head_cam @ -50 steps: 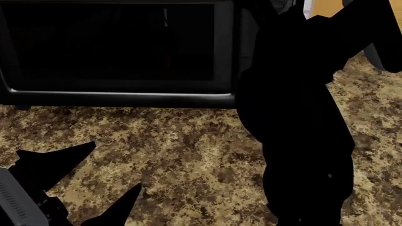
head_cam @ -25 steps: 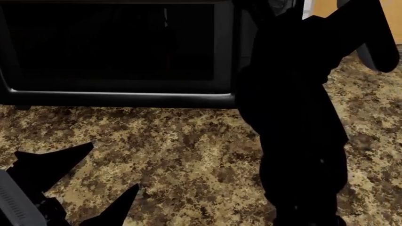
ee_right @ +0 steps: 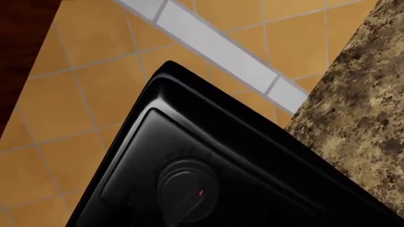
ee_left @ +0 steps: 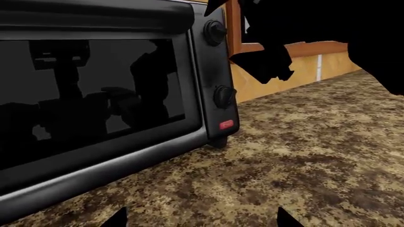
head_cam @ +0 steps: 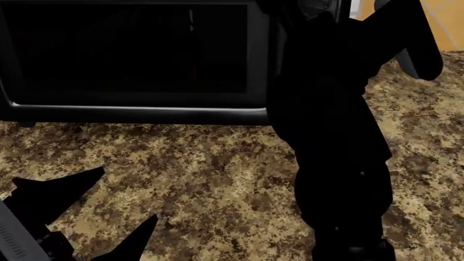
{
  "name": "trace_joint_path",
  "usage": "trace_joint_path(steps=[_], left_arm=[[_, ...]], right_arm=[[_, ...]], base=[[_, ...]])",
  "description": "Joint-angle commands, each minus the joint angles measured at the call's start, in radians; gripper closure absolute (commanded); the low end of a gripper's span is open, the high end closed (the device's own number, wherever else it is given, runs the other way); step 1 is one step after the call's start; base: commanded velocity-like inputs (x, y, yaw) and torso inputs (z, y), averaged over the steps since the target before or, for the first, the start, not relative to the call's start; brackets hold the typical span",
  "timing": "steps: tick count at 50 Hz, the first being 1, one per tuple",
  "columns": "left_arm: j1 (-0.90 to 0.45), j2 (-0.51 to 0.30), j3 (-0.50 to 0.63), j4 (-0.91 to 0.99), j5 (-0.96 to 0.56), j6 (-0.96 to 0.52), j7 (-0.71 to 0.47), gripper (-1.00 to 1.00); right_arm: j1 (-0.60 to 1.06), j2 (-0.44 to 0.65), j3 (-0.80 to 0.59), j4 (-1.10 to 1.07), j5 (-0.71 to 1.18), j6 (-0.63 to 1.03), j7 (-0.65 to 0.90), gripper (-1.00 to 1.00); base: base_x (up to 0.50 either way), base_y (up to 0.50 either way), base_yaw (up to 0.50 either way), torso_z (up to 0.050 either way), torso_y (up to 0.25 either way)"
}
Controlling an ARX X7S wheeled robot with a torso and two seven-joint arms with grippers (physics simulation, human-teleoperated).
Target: Decrease the toaster oven temperature.
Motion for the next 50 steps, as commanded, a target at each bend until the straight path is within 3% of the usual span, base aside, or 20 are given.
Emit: trace_joint_path(steps=[1,33,34,50], left_arm=[[0.006,-0.002,-0.001,-0.002,-0.002,0.009,-0.002,-1.00],[0.014,-0.014,-0.001,0.011,-0.014,0.014,-0.011,-1.00],[0.014,-0.014,-0.002,0.009,-0.015,0.014,-0.011,-1.00],[0.012,-0.016,0.004,-0.001,-0.011,0.024,-0.012,-1.00]], right_arm=[[0.013,0.005,-0.021,0.026,0.018,-0.006,-0.019,-1.00],[0.038,0.015,-0.062,0.081,0.052,-0.042,-0.052,-1.00],[0.037,0.015,-0.062,0.086,0.053,-0.044,-0.051,1.00],[0.036,0.030,-0.089,0.086,0.083,-0.021,-0.044,1.00]], base=[[0.00,0.00,0.00,0.000,0.000],[0.00,0.00,0.00,0.000,0.000],[0.00,0.00,0.00,0.000,0.000],[0.01,0.00,0.00,0.000,0.000]])
